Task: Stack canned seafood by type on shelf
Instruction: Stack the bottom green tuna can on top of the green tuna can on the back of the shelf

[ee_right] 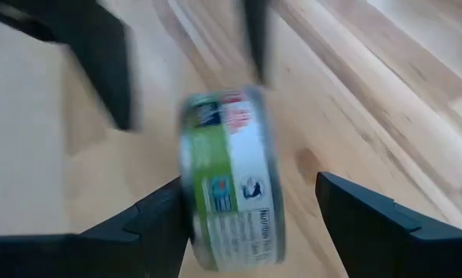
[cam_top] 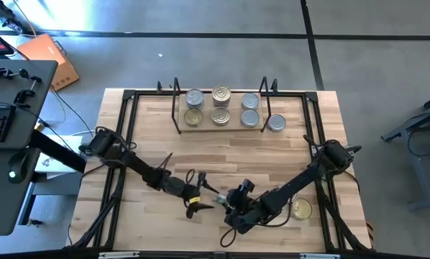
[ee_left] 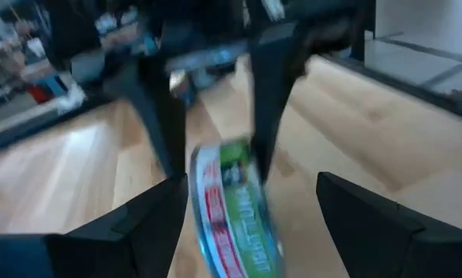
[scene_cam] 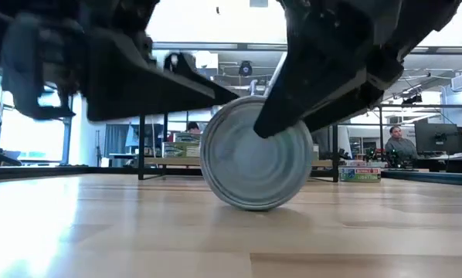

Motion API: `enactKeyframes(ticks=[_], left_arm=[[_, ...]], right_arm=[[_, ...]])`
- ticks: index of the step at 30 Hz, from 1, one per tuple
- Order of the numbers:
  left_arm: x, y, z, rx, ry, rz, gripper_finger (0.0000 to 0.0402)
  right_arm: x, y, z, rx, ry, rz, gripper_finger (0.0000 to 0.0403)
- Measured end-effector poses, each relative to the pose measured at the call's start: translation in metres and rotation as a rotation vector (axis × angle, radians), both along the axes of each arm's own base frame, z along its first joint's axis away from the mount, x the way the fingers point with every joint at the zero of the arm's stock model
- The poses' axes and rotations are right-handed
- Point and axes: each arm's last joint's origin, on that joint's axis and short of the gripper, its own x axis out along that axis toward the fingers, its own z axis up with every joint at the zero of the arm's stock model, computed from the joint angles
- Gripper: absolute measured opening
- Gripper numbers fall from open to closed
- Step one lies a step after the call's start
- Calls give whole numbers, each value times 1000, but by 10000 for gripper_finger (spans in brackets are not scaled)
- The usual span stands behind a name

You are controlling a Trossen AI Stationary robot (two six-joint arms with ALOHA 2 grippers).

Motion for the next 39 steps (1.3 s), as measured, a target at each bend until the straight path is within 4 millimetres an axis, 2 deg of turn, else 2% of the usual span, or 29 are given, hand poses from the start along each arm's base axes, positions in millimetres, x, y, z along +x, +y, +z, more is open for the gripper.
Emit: enactKeyframes(ticks=[6,16,30,34,39], left_arm=[[-4,-5,14,9,-34,52,280],[-4,11,-2,-179,178,164,280],[-8,19,-21,-67,337,121,278],[-9,19,-23,-61,366,128,248],[-11,20,-24,-47,398,130,153]], right_arm=[[-8,5,-2,-28,34,24,263],[-7,7,-11,-63,58,46,263],[-10,10,-12,-93,37,37,263],[-11,12,-11,-112,20,29,263],[-12,14,-11,-103,9,20,263]])
